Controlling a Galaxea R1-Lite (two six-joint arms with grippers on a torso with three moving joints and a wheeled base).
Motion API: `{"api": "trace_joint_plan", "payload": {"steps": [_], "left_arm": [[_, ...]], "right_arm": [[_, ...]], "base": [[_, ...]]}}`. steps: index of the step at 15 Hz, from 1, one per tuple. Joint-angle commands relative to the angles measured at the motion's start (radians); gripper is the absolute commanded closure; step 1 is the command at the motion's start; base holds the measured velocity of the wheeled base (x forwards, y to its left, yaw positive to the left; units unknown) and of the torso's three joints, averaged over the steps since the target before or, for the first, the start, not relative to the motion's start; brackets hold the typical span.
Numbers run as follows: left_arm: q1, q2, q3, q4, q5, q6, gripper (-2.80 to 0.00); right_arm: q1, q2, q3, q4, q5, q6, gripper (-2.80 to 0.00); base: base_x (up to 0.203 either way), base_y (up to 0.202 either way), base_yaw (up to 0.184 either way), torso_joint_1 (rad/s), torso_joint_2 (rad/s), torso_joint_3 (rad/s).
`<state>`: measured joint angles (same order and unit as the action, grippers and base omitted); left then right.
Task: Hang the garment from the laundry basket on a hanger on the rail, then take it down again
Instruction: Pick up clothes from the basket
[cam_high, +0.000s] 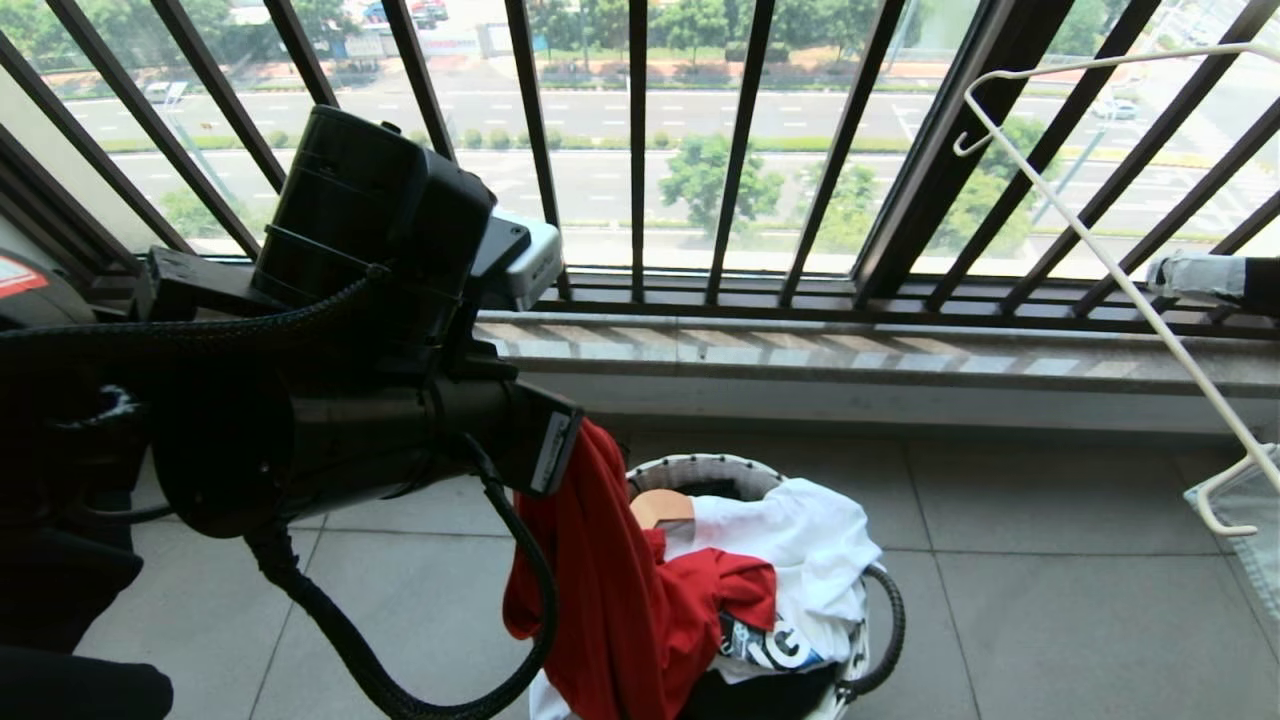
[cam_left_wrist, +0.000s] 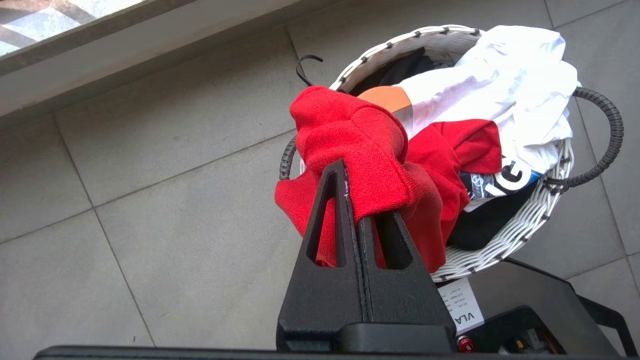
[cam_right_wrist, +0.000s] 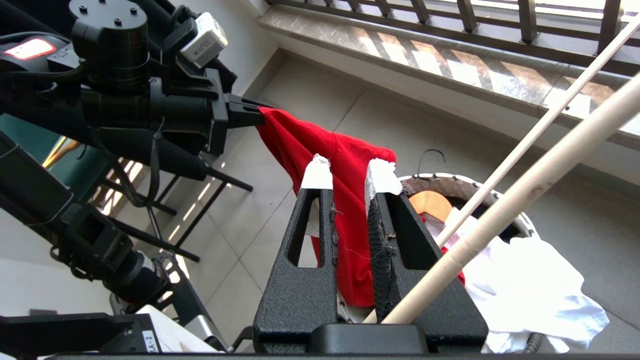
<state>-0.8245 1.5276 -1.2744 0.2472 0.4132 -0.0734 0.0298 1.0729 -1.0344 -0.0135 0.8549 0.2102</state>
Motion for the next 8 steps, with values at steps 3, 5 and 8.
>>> {"api": "trace_joint_plan", "payload": {"steps": [3, 5, 8], "left_arm": [[0.008, -0.028, -0.008, 0.001, 0.004, -0.005, 0.00], [0.016, -0.026, -0.004, 0.001, 0.007, -0.006, 0.00], [0.041, -0.019, -0.003, -0.002, 0.007, -0.028, 0.00]], "right_arm": [[0.001, -0.018, 0.010, 0.018, 0.002, 0.001, 0.00], [0.001, -0.017, 0.010, 0.015, -0.005, 0.001, 0.00], [0.001, -0.007, -0.002, -0.004, -0.027, -0.002, 0.00]], "base": [[0.000, 0.000, 0.000, 0.005, 0.00, 0.204], [0.000, 0.000, 0.000, 0.003, 0.00, 0.207], [0.000, 0.000, 0.000, 0.002, 0.00, 0.202]]}}
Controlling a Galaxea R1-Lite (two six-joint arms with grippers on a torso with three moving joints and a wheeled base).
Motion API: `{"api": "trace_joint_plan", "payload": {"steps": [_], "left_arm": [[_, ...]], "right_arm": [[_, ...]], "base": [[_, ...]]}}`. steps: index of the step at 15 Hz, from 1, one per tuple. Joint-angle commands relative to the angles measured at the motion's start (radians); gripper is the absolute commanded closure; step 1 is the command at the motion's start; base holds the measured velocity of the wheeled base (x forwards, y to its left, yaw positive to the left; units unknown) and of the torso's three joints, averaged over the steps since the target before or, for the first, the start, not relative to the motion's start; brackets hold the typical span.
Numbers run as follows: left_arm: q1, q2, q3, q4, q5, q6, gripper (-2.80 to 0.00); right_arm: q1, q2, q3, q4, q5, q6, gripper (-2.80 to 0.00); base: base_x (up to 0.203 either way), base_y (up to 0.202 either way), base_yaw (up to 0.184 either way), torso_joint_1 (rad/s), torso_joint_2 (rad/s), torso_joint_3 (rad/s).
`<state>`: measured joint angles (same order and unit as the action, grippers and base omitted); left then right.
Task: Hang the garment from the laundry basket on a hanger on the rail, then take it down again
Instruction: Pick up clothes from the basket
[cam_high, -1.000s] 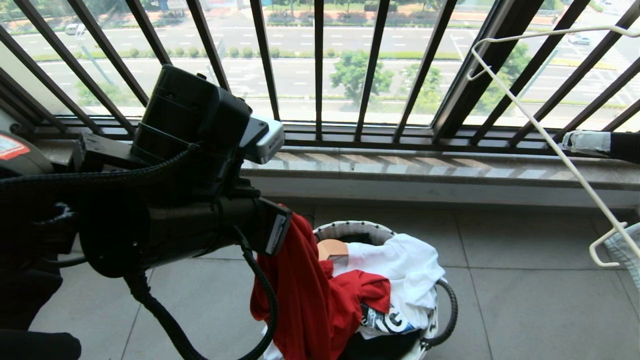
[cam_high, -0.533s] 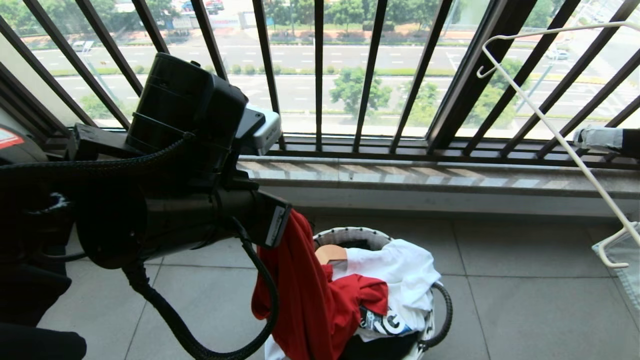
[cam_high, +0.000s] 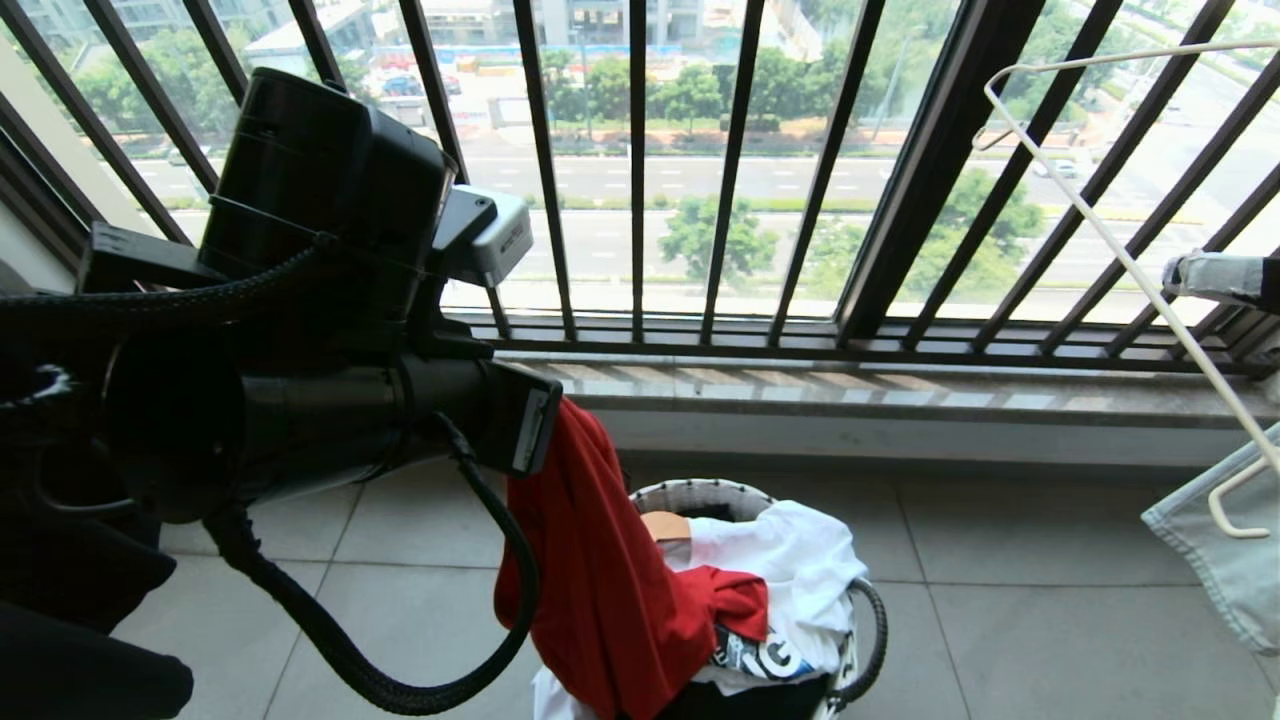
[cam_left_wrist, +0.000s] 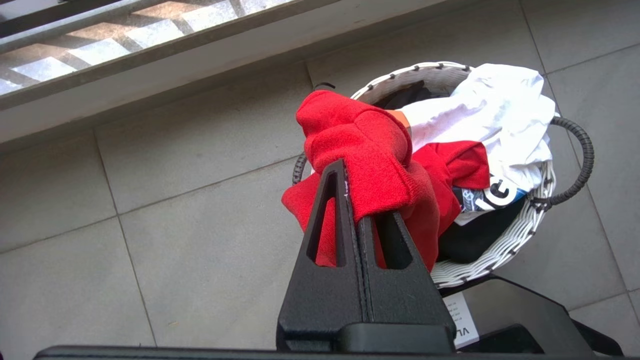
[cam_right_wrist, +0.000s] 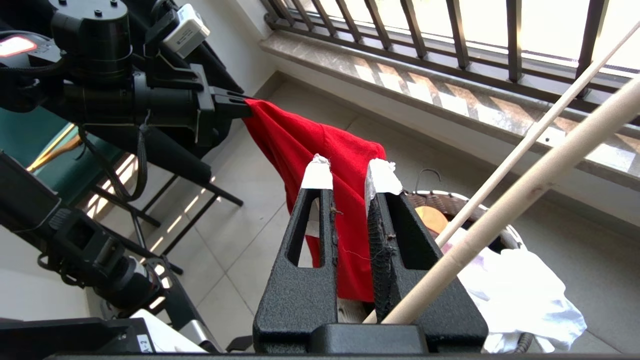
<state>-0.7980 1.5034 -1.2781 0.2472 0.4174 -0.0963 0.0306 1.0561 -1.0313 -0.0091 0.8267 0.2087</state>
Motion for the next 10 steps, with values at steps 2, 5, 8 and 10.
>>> {"api": "trace_joint_plan", "payload": {"steps": [2, 5, 8, 10], "left_arm": [[0.041, 0.029, 0.000, -0.039, 0.001, -0.008, 0.00], [0.063, 0.062, 0.030, -0.130, -0.001, -0.008, 0.00], [0.062, 0.098, 0.057, -0.185, 0.000, -0.008, 0.00], [0.064, 0.106, 0.060, -0.187, 0.001, -0.011, 0.00]], "right_arm": [[0.000, 0.032, -0.006, -0.021, 0.002, 0.000, 0.00], [0.000, 0.070, -0.004, -0.072, 0.002, 0.001, 0.00], [0.000, 0.081, 0.017, -0.091, 0.002, 0.003, 0.00], [-0.003, 0.079, 0.041, -0.091, 0.002, 0.003, 0.00]], "base": [[0.000, 0.000, 0.000, 0.004, 0.00, 0.206], [0.000, 0.000, 0.000, 0.001, 0.00, 0.201], [0.000, 0.000, 0.000, 0.003, 0.00, 0.204], [0.000, 0.000, 0.000, 0.000, 0.00, 0.203]]}}
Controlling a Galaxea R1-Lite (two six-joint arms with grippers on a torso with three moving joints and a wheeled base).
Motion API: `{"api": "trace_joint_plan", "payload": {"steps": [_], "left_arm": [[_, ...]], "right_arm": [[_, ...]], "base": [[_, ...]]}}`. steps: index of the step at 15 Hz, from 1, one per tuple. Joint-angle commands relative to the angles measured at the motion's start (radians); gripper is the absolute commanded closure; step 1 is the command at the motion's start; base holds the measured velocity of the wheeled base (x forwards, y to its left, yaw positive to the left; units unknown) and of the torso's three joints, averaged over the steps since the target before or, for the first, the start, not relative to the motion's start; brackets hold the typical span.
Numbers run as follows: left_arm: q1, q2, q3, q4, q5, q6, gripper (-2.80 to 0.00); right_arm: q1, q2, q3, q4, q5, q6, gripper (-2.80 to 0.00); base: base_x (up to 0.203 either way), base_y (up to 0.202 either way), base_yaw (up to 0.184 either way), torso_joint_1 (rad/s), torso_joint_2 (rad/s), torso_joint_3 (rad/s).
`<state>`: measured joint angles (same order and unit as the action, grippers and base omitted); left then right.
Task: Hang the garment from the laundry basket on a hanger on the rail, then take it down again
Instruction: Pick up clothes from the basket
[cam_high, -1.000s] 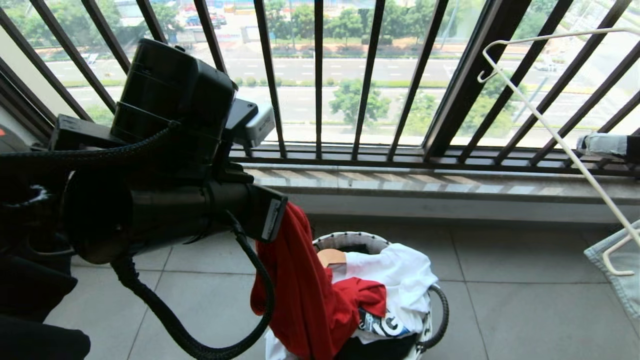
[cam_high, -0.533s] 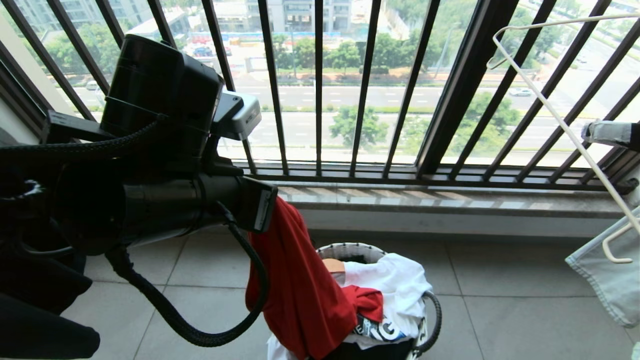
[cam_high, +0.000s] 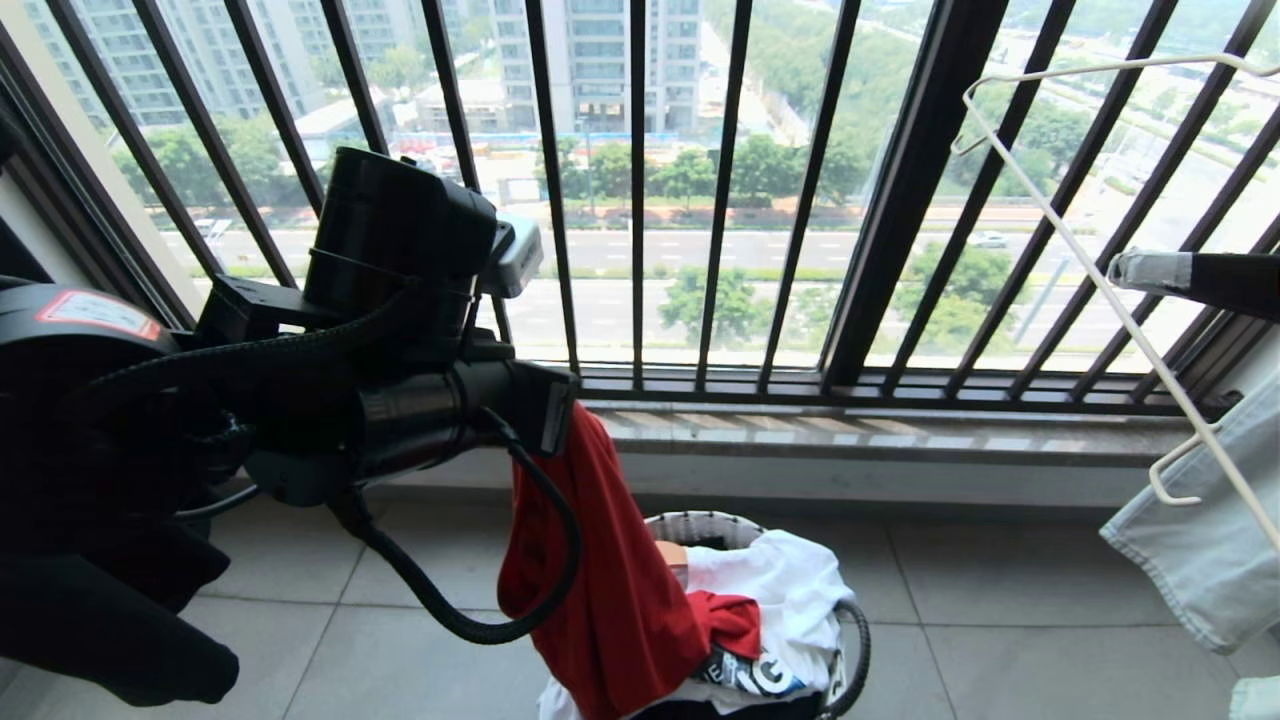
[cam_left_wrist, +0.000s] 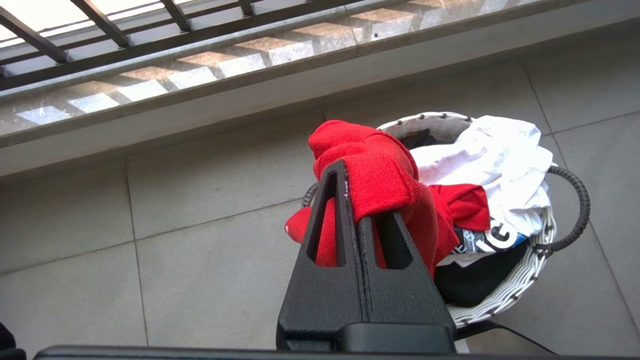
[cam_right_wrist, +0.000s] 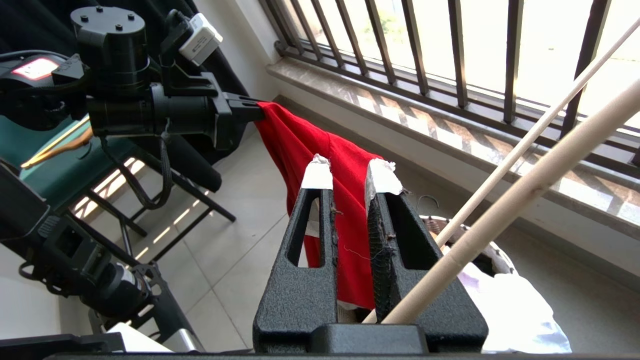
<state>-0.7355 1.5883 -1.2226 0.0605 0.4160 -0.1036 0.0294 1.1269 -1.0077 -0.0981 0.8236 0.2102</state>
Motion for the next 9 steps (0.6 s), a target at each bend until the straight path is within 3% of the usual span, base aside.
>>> {"api": "trace_joint_plan", "payload": {"steps": [1, 5, 9], "left_arm": [[0.011, 0.032, 0.003, -0.001, 0.001, -0.001, 0.00], [0.064, 0.121, -0.077, -0.002, -0.002, -0.001, 0.00], [0.070, 0.150, -0.088, -0.002, -0.002, 0.001, 0.00]], "right_arm": [[-0.003, 0.016, 0.026, -0.004, 0.005, 0.001, 0.00], [-0.017, 0.111, 0.021, -0.062, -0.012, -0.003, 0.00], [-0.026, 0.123, 0.023, -0.095, -0.043, -0.006, 0.00]], "base": [[0.000, 0.000, 0.000, 0.002, 0.00, 0.194], [0.000, 0.000, 0.000, 0.001, 0.00, 0.208], [0.000, 0.000, 0.000, 0.001, 0.00, 0.205]]}}
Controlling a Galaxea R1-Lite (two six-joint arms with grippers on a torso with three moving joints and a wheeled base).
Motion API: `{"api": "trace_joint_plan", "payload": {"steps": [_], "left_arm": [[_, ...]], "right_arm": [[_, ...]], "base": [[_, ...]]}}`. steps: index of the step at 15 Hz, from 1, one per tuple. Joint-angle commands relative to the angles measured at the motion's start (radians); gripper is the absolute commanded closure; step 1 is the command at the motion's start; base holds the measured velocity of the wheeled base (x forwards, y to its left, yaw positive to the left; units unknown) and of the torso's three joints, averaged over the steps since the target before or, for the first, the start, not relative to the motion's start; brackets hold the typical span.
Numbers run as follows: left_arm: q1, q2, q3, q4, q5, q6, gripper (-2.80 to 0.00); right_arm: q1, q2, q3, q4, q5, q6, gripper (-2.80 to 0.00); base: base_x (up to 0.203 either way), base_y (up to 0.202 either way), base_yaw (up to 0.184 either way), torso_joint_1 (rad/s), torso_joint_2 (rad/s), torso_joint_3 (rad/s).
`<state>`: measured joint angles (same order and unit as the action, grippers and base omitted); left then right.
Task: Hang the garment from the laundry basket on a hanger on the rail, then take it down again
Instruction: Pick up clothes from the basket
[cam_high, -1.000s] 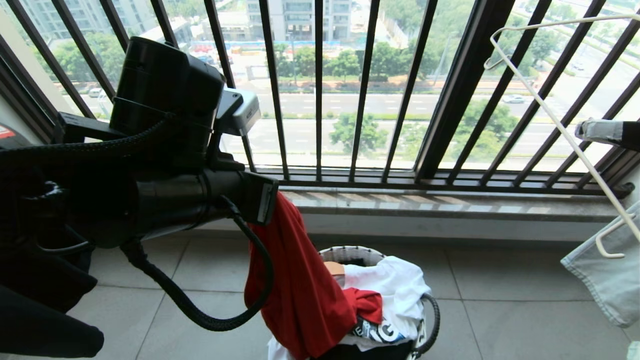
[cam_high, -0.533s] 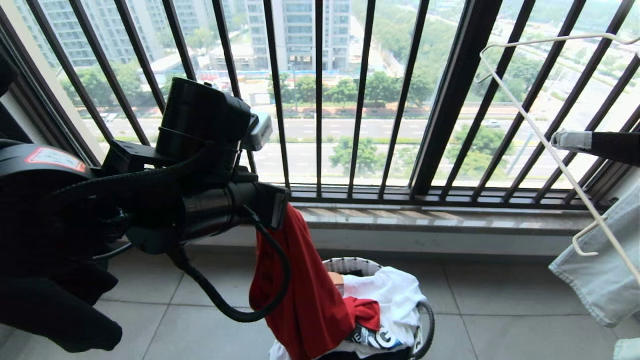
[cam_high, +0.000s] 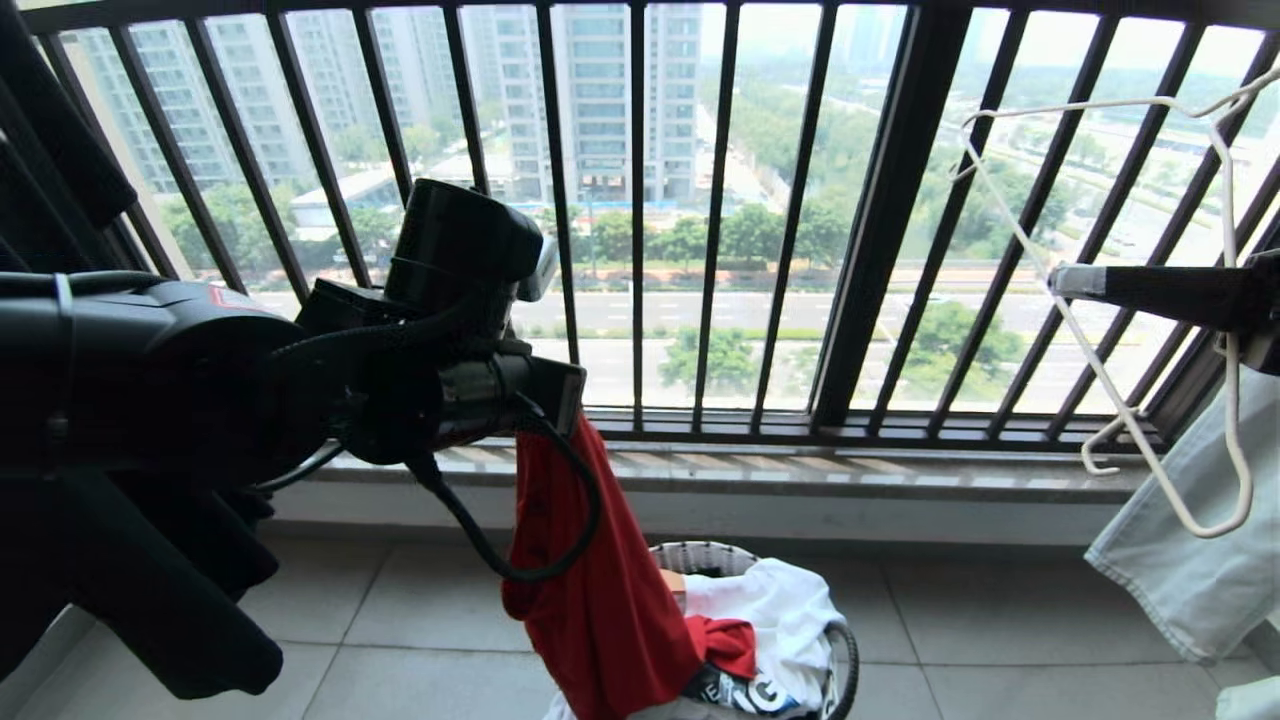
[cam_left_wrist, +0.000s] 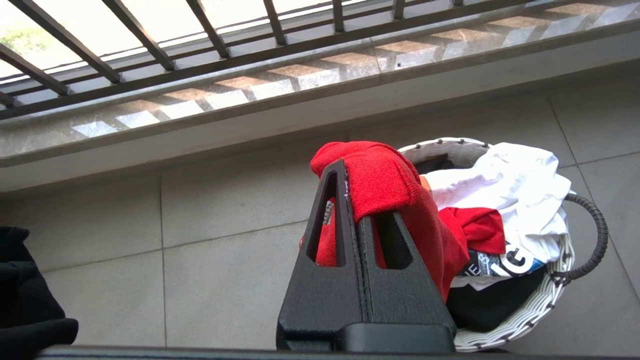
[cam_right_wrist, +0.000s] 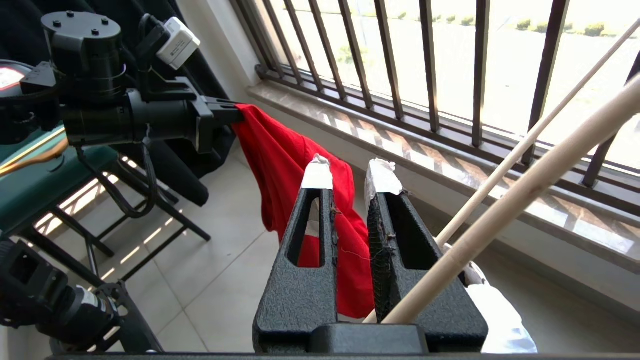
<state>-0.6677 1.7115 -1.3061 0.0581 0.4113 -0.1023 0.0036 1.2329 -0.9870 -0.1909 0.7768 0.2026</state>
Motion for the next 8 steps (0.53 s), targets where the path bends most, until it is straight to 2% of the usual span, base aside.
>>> {"api": "trace_joint_plan", "payload": {"steps": [1, 4, 6, 8], "left_arm": [[0.002, 0.030, -0.004, 0.000, 0.003, -0.002, 0.00], [0.013, 0.037, -0.004, -0.022, 0.001, -0.003, 0.00], [0.021, 0.057, 0.013, -0.141, -0.004, -0.003, 0.00], [0.026, 0.065, 0.041, -0.199, -0.006, 0.000, 0.00]], "right_arm": [[-0.001, 0.017, 0.004, -0.002, 0.004, 0.001, 0.00], [-0.001, 0.018, 0.004, -0.002, 0.004, 0.001, 0.00], [-0.001, 0.021, 0.004, -0.002, 0.006, 0.001, 0.00], [0.001, 0.030, 0.004, -0.002, 0.007, 0.000, 0.00]], "base": [[0.000, 0.000, 0.000, 0.002, 0.00, 0.200], [0.000, 0.000, 0.000, 0.001, 0.00, 0.202], [0.000, 0.000, 0.000, 0.003, 0.00, 0.090], [0.000, 0.000, 0.000, -0.003, 0.00, 0.018]]}}
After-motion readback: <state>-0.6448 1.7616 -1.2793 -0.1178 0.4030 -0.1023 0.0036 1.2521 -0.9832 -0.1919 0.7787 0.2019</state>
